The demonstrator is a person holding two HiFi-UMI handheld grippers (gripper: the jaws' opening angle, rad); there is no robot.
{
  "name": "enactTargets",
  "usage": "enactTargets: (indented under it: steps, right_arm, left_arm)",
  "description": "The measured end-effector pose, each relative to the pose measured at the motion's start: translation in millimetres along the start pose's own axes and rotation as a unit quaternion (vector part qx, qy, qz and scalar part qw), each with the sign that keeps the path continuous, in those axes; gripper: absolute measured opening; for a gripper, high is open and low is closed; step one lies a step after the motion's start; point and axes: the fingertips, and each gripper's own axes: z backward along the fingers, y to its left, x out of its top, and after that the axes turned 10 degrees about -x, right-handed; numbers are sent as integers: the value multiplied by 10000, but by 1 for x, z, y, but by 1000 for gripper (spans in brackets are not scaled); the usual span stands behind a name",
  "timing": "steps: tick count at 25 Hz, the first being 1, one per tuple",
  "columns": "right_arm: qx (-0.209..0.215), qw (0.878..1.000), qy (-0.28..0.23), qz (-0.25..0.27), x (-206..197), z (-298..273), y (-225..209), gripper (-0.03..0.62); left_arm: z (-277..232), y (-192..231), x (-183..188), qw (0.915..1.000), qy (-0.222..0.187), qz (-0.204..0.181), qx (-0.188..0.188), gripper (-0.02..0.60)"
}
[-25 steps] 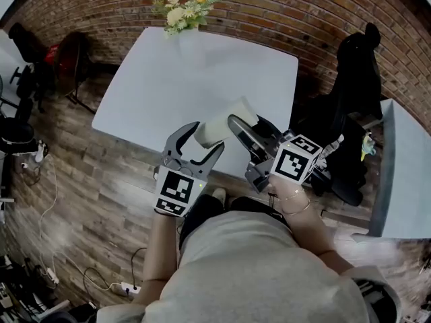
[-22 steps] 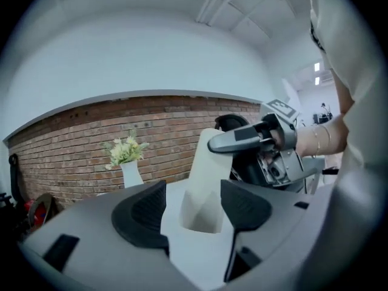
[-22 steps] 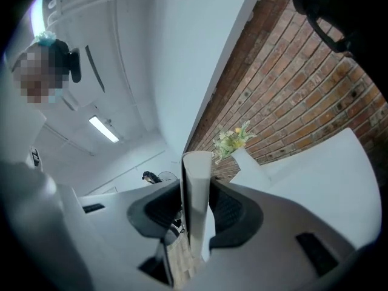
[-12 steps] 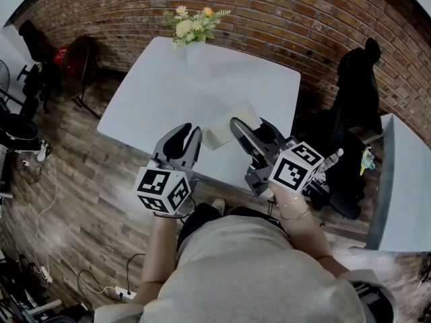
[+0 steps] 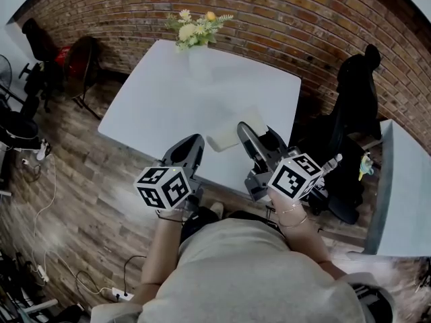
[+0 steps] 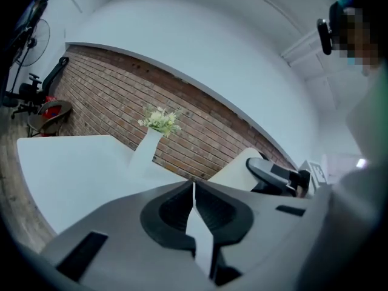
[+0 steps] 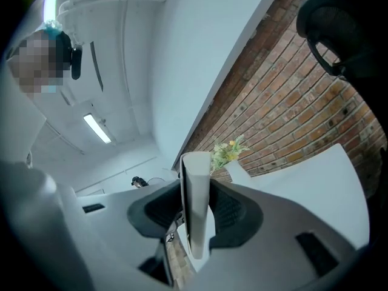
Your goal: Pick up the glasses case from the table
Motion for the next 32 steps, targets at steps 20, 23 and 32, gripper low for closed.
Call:
enactTargets:
  steps: [20, 23, 32]
  right_arm:
    - [-288, 9988, 158, -373, -23, 20, -19, 138]
    - [-436, 9981, 164, -397, -26, 22, -23, 138]
    - [-603, 9969, 229, -445, -29, 25, -31, 138]
  left_arm:
    - [-10, -21, -26, 9984, 559, -45, -87, 15]
    - [-9, -21, -28, 9983, 577, 3, -113, 15]
    - [-12, -22, -36, 9975, 690, 76, -86, 15]
